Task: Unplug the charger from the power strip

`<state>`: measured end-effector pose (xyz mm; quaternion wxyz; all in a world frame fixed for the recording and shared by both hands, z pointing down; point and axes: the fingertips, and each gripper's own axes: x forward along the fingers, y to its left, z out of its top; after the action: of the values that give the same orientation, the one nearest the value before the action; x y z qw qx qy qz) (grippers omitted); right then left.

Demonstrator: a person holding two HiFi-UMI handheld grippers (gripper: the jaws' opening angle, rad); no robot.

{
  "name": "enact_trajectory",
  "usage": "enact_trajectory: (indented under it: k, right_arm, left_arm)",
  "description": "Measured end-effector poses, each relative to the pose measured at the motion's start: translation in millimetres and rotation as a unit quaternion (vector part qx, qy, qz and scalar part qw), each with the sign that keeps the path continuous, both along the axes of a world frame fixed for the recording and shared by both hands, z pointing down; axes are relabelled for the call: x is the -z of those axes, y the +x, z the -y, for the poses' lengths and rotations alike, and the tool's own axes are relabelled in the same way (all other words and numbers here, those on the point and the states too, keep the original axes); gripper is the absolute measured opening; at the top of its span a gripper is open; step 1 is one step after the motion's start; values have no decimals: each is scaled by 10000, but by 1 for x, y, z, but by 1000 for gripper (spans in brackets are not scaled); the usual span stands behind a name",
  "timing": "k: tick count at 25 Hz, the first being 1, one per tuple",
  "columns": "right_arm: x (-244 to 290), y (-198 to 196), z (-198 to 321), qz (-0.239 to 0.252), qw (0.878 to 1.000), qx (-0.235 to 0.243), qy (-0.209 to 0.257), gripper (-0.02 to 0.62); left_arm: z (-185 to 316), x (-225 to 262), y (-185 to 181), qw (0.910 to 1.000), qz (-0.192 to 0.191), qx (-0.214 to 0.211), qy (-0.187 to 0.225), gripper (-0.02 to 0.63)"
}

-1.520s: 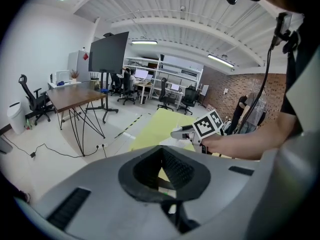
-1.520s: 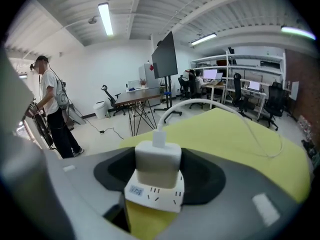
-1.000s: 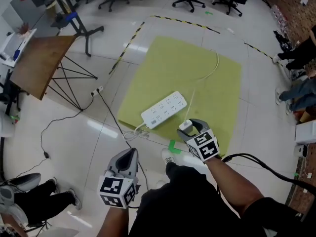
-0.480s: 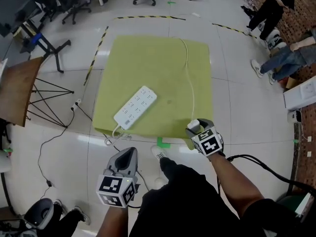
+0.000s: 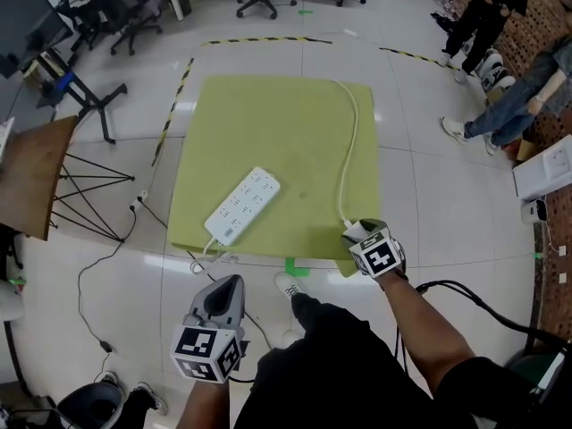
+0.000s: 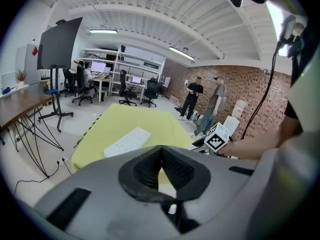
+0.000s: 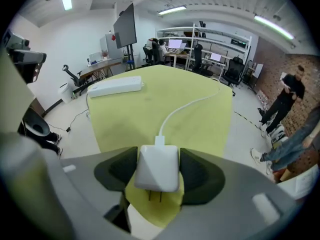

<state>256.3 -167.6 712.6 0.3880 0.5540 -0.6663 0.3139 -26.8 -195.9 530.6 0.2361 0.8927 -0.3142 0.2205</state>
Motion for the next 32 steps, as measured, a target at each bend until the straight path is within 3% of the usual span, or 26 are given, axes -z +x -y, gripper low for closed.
enact_trajectory:
  k: [6,11,15,17,20,24,28,30,32]
  right_arm:
    - [-2,17,-1,467,9985,-281,45,273]
    - [10,28,-3,194,9986,-474,127,296]
    - [71,0,-4,110,9951,-461,866,287]
    - [117,-23,-9,316,9873,-442,1493,206]
    - [193,-59,-30,883,9652,-517,2408,2]
    - [270,-107,-86,1782,9345,-259,3072,2]
    - [306,-154,-150,2566,9094,156,3269,2]
    - [316,-169,-179,2716,9035,324,3299,2]
    - [321,-170,-204,2656,9050,385,3301,2]
  left_arm:
    - [-3,7,3,9999,-77,139,-21,6]
    - [-8,23,-2,9997,-194,136,67,6]
    - [-17,42,-23,9991,-227,190,299,6]
    - [-26,53,-28,9986,-244,157,443,6]
    - [-45,68,-30,9975,-289,67,645,6]
    - [-76,81,-21,9964,-449,-71,715,6]
    - [-98,95,-12,9942,-581,-112,895,6]
    - [-109,103,-6,9925,-651,-152,1020,6]
    - [-121,110,6,9909,-690,-209,1136,6]
